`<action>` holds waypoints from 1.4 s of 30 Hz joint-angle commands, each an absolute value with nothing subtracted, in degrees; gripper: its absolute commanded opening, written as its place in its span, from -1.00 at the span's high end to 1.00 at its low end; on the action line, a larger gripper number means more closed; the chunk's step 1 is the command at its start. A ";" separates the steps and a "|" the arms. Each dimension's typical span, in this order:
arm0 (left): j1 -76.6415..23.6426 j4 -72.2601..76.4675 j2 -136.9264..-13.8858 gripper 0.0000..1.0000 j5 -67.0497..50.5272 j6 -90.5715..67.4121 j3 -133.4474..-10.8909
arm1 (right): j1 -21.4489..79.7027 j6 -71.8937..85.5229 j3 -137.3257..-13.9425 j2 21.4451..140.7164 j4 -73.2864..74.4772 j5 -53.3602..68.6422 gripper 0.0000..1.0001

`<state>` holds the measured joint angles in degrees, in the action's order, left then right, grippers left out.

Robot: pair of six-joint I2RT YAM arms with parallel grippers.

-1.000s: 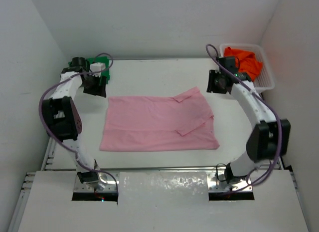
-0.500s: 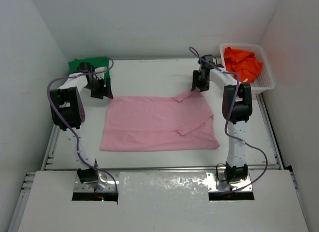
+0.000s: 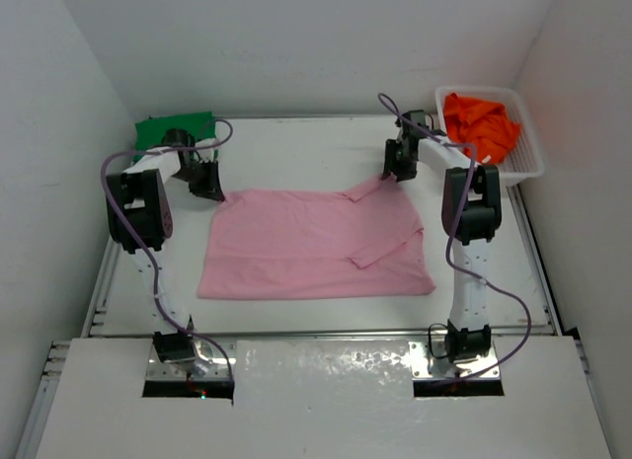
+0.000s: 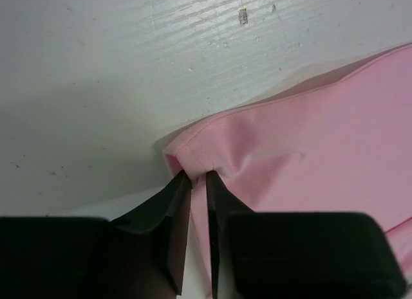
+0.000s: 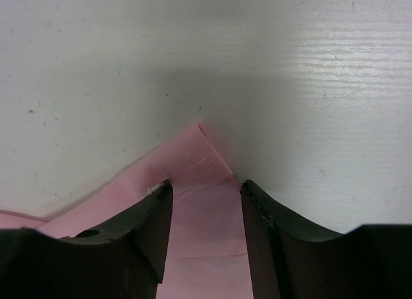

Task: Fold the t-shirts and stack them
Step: Grap the side of the flattened tshirt furthest away from the robot with both arms

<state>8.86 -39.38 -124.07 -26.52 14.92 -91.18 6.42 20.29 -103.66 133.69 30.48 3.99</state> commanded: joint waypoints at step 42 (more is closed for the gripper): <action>6.77 -38.06 -123.75 1.00 -22.76 19.07 -94.13 | 6.68 17.31 -111.10 139.22 28.92 4.39 0.42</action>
